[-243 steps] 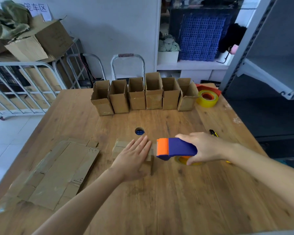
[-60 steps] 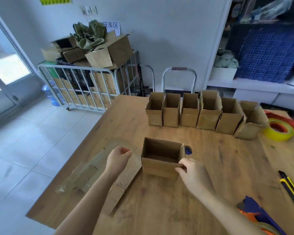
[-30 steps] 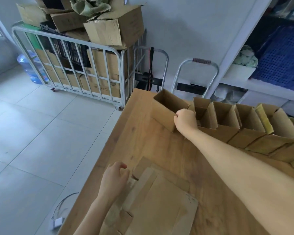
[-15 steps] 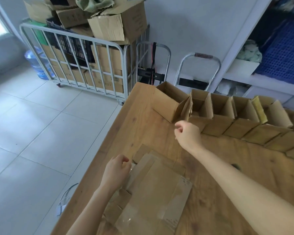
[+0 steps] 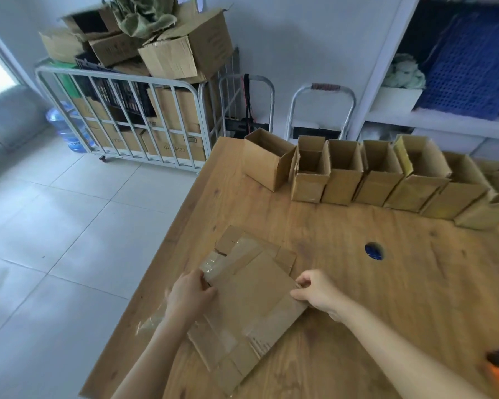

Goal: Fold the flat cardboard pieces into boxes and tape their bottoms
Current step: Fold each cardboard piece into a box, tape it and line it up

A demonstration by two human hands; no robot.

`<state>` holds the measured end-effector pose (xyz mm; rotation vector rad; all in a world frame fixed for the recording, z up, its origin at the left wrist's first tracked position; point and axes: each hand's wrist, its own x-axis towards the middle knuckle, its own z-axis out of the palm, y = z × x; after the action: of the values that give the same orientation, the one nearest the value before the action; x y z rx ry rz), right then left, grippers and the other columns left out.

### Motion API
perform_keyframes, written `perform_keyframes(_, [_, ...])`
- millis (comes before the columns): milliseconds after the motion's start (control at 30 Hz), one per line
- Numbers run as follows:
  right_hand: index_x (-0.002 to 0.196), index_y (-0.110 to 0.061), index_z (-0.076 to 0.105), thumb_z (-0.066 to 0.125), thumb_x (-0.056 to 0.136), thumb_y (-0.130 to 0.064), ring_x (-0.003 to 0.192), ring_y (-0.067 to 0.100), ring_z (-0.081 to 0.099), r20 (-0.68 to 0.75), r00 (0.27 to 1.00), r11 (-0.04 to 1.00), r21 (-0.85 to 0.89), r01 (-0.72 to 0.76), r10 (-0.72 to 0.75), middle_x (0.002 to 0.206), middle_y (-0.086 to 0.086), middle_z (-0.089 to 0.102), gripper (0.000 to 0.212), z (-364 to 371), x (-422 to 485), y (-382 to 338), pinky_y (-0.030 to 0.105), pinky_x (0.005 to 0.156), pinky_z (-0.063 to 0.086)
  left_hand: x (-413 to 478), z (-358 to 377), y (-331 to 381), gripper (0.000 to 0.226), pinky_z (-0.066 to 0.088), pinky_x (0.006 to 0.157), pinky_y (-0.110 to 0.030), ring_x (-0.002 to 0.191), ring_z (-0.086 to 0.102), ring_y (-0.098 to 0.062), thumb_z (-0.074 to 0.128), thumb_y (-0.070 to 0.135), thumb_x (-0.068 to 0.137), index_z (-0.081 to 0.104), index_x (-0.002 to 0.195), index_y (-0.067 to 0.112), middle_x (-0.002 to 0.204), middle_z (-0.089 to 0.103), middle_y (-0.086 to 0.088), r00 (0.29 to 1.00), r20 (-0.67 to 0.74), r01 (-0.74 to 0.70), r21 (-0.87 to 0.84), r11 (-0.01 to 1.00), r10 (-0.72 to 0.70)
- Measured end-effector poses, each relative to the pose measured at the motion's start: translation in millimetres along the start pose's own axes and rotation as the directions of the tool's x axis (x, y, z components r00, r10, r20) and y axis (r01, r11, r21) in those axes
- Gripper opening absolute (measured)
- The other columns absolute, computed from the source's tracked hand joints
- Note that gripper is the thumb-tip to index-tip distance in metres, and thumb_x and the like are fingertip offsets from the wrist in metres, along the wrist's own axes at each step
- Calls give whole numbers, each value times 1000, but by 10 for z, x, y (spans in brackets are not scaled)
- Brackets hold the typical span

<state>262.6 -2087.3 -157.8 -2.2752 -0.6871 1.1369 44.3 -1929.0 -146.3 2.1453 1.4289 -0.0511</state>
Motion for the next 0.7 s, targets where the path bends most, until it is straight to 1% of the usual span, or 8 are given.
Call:
perform_keyframes(67, [93, -7, 66, 71, 86, -11, 83, 13, 58, -21, 998, 995, 75, 60, -59, 90, 0, 64, 10, -57, -102, 44, 26, 74, 46, -78, -7, 64, 22, 24, 110, -56, 95, 48, -12, 53, 40, 90, 60, 98, 21, 89, 58, 10, 998, -65, -19, 41, 999, 22])
perform_keyframes(133, [90, -9, 62, 67, 89, -8, 79, 12, 55, -59, 992, 981, 156, 116, -108, 89, 1, 62, 5, -173, -243, 100, 22, 66, 42, -201, -33, 189, 30, 15, 115, -56, 107, 50, -15, 48, 45, 95, 60, 108, 21, 99, 62, 8, 988, -143, -66, 3, 998, 66])
perform_keyframes(200, [90, -14, 59, 64, 91, -8, 83, 13, 57, -84, 988, 957, 249, 150, -133, 96, 4, 65, 8, -339, -373, 221, 21, 64, 40, -361, -58, 362, 37, 21, 114, -53, 113, 52, -19, 47, 44, 95, 60, 117, 17, 108, 63, 3, 973, -207, -112, -57, 992, 98])
perform_keyframes(300, [97, -16, 61, 63, 91, -11, 94, 20, 62, -138, 978, 928, 318, 194, -157, 104, 6, 67, 8, -646, -578, 496, 27, 71, 43, -608, -19, 634, 37, 29, 111, -50, 114, 51, -20, 51, 36, 94, 59, 122, 13, 113, 63, -2, 956, -275, -140, -100, 985, 107])
perform_keyframes(400, [100, -15, 61, 61, 93, -9, 94, 20, 63, -213, 964, 904, 359, 231, -162, 103, 3, 68, 9, -959, -821, 796, 29, 72, 46, -802, 96, 854, 35, 8, 118, -52, 126, 46, -22, 50, 32, 93, 59, 122, 14, 116, 63, -2, 941, -306, -151, 4, 989, 144])
perform_keyframes(467, [97, -12, 62, 59, 94, -6, 89, 21, 64, -248, 957, 891, 385, 242, -153, 98, 5, 69, 8, -1146, -961, 984, 29, 69, 47, -898, 169, 958, 39, -6, 119, -45, 144, 26, -24, 46, 27, 95, 55, 130, 13, 136, 54, -6, 937, -316, -140, 43, 989, 147])
perform_keyframes(567, [97, -9, 62, 58, 94, -3, 91, 23, 64, -278, 951, 876, 414, 247, -137, 98, 7, 69, 7, -1368, -1132, 1249, 30, 71, 48, -1056, 241, 1122, 43, 6, 120, -40, 148, 11, -22, 45, 17, 96, 47, 139, 10, 151, 39, -7, 928, -317, -199, 23, 980, 196])
perform_keyframes(700, [95, -7, 62, 57, 94, -1, 89, 23, 64, -283, 950, 847, 465, 259, -135, 95, 8, 70, 9, -1557, -1299, 1484, 28, 67, 46, -1275, 361, 1424, 44, 37, 103, -34, 133, 42, -22, 54, 24, 95, 50, 136, 9, 137, 53, -5, 927, -321, -250, -153, 956, 191])
